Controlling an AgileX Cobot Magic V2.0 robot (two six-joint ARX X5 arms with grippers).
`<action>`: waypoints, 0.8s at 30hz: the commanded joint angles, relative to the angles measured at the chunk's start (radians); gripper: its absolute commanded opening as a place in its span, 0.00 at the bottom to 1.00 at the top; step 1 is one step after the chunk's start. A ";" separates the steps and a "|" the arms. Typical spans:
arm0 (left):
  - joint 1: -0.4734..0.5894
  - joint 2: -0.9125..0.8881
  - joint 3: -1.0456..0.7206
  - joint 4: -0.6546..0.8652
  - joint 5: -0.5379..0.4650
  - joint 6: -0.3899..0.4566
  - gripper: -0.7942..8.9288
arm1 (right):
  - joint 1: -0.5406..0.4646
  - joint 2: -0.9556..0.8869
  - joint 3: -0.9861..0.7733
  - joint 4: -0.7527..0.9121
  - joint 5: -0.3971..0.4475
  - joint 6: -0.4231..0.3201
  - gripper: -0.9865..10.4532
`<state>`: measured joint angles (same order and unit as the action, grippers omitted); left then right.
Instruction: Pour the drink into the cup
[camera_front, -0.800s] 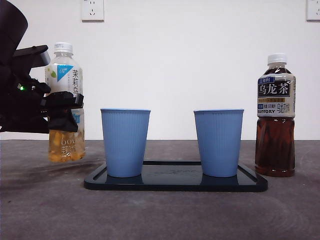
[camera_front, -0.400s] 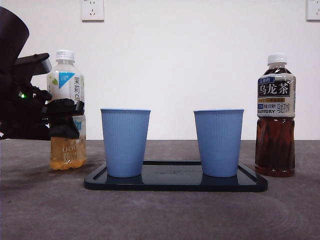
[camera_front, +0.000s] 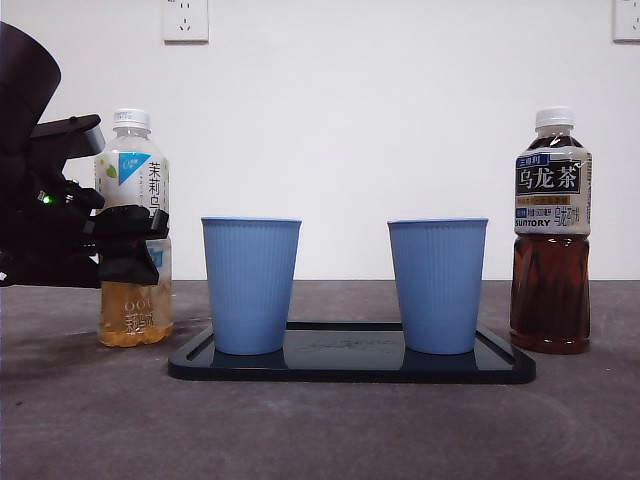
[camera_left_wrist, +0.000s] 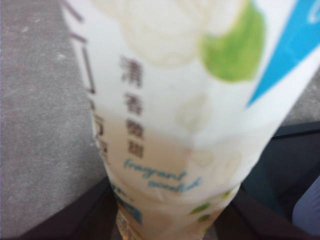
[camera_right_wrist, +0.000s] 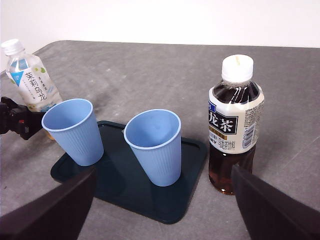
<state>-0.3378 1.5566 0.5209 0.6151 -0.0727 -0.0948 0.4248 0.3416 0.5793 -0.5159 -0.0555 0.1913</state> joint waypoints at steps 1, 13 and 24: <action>-0.003 0.007 0.014 0.028 0.003 0.004 0.43 | 0.006 0.000 0.018 0.006 0.003 0.011 0.46; -0.003 0.005 0.014 0.028 0.003 0.004 0.58 | 0.006 0.000 0.018 0.006 0.003 0.010 0.46; -0.003 -0.069 0.014 -0.056 0.002 0.004 0.57 | 0.006 0.000 0.018 0.006 0.003 0.010 0.46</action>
<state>-0.3378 1.4918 0.5213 0.5610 -0.0719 -0.0952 0.4248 0.3416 0.5793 -0.5163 -0.0551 0.1913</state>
